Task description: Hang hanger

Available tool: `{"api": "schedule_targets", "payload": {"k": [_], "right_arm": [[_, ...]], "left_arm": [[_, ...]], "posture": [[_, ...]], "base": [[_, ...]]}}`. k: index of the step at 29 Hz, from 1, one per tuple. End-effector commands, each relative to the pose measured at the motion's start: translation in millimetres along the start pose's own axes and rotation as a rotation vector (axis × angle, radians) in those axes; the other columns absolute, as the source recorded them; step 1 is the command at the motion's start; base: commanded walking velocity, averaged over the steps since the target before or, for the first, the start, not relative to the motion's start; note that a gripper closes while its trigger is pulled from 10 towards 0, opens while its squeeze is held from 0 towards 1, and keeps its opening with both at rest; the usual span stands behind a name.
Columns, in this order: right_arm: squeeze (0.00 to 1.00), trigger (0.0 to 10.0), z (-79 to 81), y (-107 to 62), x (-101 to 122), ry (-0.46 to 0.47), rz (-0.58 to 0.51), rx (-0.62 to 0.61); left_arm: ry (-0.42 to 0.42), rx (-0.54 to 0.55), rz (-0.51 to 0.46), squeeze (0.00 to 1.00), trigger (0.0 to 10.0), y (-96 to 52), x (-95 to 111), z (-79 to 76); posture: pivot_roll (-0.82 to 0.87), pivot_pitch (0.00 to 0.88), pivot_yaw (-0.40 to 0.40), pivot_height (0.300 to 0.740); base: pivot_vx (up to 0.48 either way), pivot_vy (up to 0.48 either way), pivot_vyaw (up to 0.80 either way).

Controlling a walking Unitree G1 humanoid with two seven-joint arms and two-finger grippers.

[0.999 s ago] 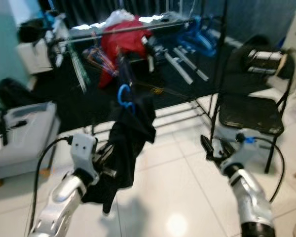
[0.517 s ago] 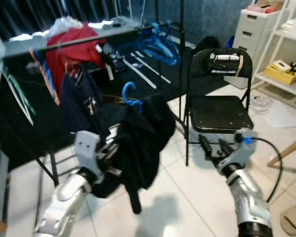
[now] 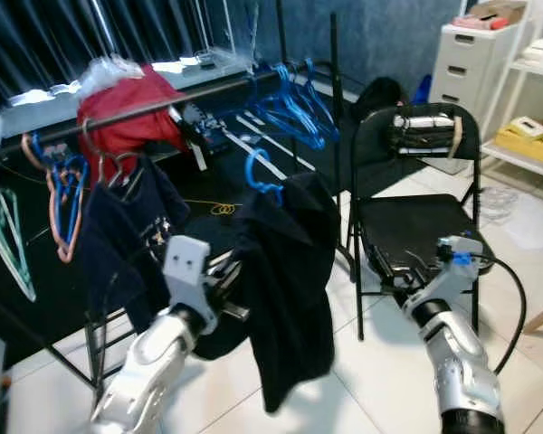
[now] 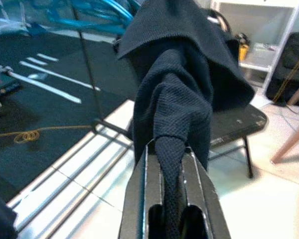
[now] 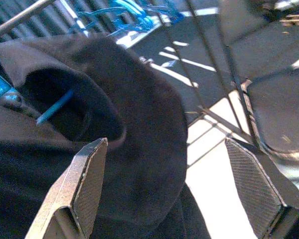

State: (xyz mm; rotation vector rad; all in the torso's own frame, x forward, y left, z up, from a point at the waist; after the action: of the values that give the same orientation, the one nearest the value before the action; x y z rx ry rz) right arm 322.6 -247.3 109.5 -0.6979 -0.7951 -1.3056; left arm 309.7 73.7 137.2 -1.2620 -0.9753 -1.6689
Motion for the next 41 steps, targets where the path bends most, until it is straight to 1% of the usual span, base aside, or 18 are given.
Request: {"api": "schedule_targets", "payload": {"k": [1, 4, 13, 19, 22, 24, 26, 27, 31, 32, 33, 35, 36, 37, 38, 39, 40, 41], "right_arm": [[0.00, 10.0, 10.3, 4.6, -4, -0.007, 0.008, 0.039], [0.00, 10.0, 10.8, 4.8, -4, -0.010, 0.008, 0.042], [0.00, 10.0, 9.2, 4.9, -4, 0.000, 0.007, 0.033], [0.00, 10.0, 9.8, 5.3, -5, -0.006, 0.013, 0.041], [0.00, 10.0, 9.8, 5.3, -5, -0.003, 0.011, 0.041], [0.00, 10.0, 9.5, 5.0, -5, 0.003, 0.009, 0.039], [0.00, 10.0, 9.5, 4.6, -5, 0.004, 0.009, 0.039], [0.00, 10.0, 9.3, 4.3, -6, 0.006, 0.009, 0.038], [0.00, 10.0, 9.2, 4.1, -6, 0.007, 0.009, 0.037], [0.00, 10.0, 8.8, 3.9, -6, 0.009, 0.010, 0.036], [0.00, 10.0, 8.8, 3.9, -6, 0.009, 0.010, 0.036], [0.00, 10.0, 8.3, 3.4, -6, 0.012, 0.012, 0.034], [0.00, 10.0, 8.3, 3.4, -6, 0.012, 0.012, 0.034], [0.00, 10.0, 8.0, 3.4, -5, 0.014, 0.012, 0.033], [0.00, 10.0, 7.8, 3.4, -5, 0.017, 0.012, 0.032], [0.00, 10.0, 7.8, 3.4, -5, 0.017, 0.012, 0.032], [0.00, 10.0, 7.7, 3.4, -5, 0.018, 0.012, 0.031], [0.00, 10.0, 7.7, 3.4, -5, 0.018, 0.012, 0.031]], "left_arm": [[0.009, 0.063, -0.015, 0.00, 10.0, -0.6, 5, 12.8], [0.009, 0.068, -0.017, 0.00, 10.0, 0.7, 6, 13.2], [0.017, 0.123, 0.012, 0.00, 10.0, 1.6, 4, 19.3], [0.002, 0.141, -0.003, 0.00, 10.0, 4.8, 9, 20.3], [-0.005, 0.159, -0.008, 0.00, 10.0, 5.4, 10, 21.3], [0.001, 0.203, -0.007, 0.00, 10.0, 2.1, 10, 27.9], [0.015, 0.221, -0.003, 0.00, 10.0, -1.1, 9, 31.9], [0.026, 0.239, 0.021, 0.00, 10.0, -6.1, 3, 36.3], [0.034, 0.250, 0.040, 0.00, 10.0, -9.4, 0, 39.0], [0.046, 0.263, 0.087, 0.00, 10.0, -14.6, -8, 42.4], [0.046, 0.263, 0.087, 0.00, 10.0, -14.6, -8, 42.4], [0.062, 0.293, 0.155, 0.00, 10.0, -22.6, -16, 47.9], [0.062, 0.293, 0.155, 0.00, 10.0, -22.6, -16, 47.9], [0.065, 0.328, 0.204, 0.00, 10.0, -28.3, -22, 52.3], [0.046, 0.376, 0.255, 0.00, 10.0, -34.3, -29, 56.2], [0.046, 0.376, 0.255, 0.00, 10.0, -34.3, -29, 56.2], [0.032, 0.409, 0.289, 0.00, 10.0, -38.5, -34, 58.5], [0.032, 0.409, 0.289, 0.00, 10.0, -38.5, -34, 58.5]], "posture": [[-0.11, 0.000, 0.080, 0.740], [-0.11, 0.000, 0.079, 0.740], [-0.11, 0.000, 0.078, 0.740], [-0.11, 0.000, 0.078, 0.740], [-0.11, 0.000, 0.078, 0.740], [-0.11, 0.000, 0.082, 0.740], [-0.11, 0.000, 0.086, 0.740], [-0.11, 0.000, 0.086, 0.740], [-0.11, 0.000, 0.086, 0.740], [-0.11, 0.000, 0.087, 0.740], [-0.11, 0.000, 0.087, 0.740], [-0.10, 0.000, 0.088, 0.740], [-0.10, 0.000, 0.088, 0.740], [-0.10, 0.000, 0.087, 0.740], [-0.10, 0.000, 0.087, 0.740], [-0.10, 0.000, 0.087, 0.740], [-0.10, 0.000, 0.087, 0.740], [-0.10, 0.000, 0.087, 0.740]], "base": [[0.480, 0.000, 0.70], [0.480, 0.000, 0.70], [0.480, 0.000, 0.00], [0.461, 0.000, 0.68], [0.000, 0.000, 0.00], [0.000, 0.000, 0.00], [0.000, 0.000, 0.00], [0.000, 0.000, 0.00], [0.000, 0.000, 0.00], [0.000, 0.000, 0.00], [0.000, 0.000, 0.00], [0.000, 0.000, 0.00], [0.000, 0.000, 0.00], [0.000, 0.000, 0.00], [0.000, 0.000, 0.00], [0.000, 0.000, 0.00], [0.000, 0.000, 0.00], [0.000, 0.000, 0.00]]}}
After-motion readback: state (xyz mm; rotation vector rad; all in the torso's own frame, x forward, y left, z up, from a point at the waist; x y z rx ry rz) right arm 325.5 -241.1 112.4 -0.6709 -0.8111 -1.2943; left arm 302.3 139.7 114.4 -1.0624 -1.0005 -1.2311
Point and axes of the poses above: a point about 5 cm out from each wrist's last joint towards the gripper, its own y axis pointing out of the wrist towards the gripper, its own x axis along the axis of the wrist's last joint, z = x × y, the point moved 3 cm from there along y, pointing out of the wrist towards the gripper, and after that the axes turned 14 degrees about y, right-handed, at the moved point
